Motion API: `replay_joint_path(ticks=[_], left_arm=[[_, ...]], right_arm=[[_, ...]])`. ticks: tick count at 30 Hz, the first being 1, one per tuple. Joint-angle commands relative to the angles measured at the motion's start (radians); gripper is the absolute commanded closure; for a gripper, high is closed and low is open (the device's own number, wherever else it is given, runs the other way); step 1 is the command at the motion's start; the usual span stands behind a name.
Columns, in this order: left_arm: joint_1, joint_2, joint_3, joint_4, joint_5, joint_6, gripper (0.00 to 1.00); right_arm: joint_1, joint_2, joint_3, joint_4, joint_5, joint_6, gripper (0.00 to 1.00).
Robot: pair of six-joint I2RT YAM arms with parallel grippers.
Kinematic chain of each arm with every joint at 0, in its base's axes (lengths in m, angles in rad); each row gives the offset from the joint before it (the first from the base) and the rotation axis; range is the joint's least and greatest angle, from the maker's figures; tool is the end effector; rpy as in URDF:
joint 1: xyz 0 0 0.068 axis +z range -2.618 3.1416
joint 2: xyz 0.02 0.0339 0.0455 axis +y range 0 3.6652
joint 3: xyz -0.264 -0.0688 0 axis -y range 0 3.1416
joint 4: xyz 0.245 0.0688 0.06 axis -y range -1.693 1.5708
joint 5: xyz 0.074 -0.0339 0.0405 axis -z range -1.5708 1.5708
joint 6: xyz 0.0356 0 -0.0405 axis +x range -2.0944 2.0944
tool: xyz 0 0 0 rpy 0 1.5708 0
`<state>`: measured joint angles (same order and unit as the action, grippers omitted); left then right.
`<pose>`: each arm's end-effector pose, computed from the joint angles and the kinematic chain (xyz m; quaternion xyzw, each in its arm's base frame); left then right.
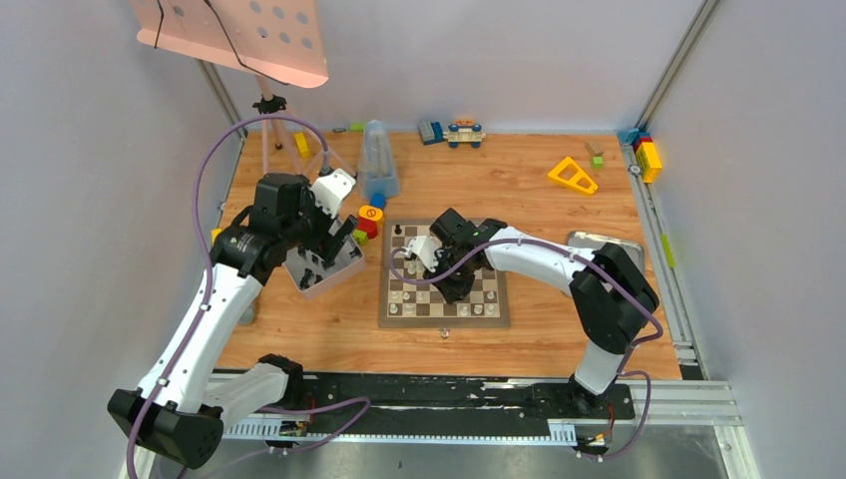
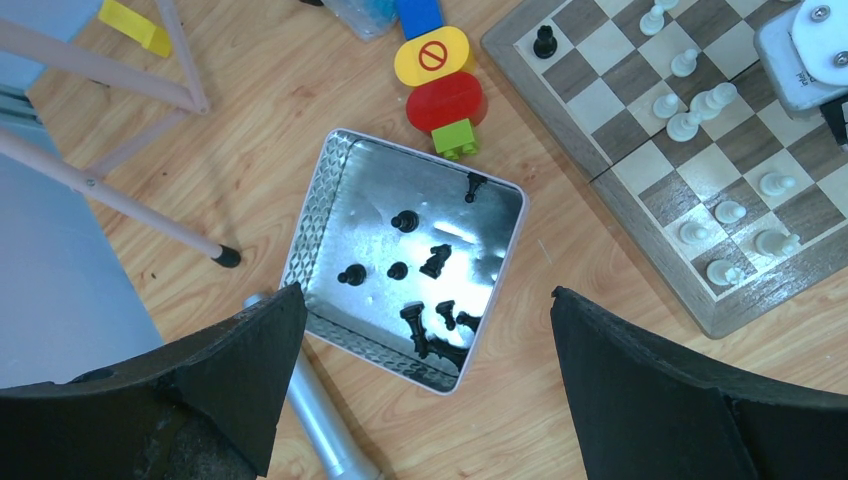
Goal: Set up the chess pieces on the board
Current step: Pick up the chess piece from the chessboard, then place the chess piece on the chessboard.
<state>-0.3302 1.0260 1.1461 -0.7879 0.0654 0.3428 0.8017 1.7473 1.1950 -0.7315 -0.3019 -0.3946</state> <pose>0.1934 -0.0687 0.3604 0.3104 0.8442 -0.0267 0.4363 0.2268 0.2495 0.1924 -0.5688 0.7965 0.1743 0.1084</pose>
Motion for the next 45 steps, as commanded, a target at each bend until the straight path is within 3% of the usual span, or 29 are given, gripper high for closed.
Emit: replay_joint_path(ticks=[1,10,19,29,45], left_arm=[[0.007,-0.013,0.014,0.022,-0.004,0.008,0.00],[0.007,-0.021,0.009,0.026,-0.003,0.008,0.00],[0.006,-0.019,0.014,0.027,0.003,0.006,0.00],[0.007,-0.014,0.015,0.027,0.004,0.005,0.00],[0.008,-0.010,0.004,0.036,0.005,0.009,0.00]], right_arm=[[0.003,-0.019,0.033,0.022,0.001,-0.008,0.90],[-0.130,-0.047,0.190,-0.042,0.065,-0.003,0.97],[-0.236,0.062,0.357,-0.063,0.134,0.010,0.98],[-0.257,0.207,0.440,-0.062,0.134,0.016,0.98],[-0.257,0.274,0.449,-0.060,0.122,0.008,0.97]])
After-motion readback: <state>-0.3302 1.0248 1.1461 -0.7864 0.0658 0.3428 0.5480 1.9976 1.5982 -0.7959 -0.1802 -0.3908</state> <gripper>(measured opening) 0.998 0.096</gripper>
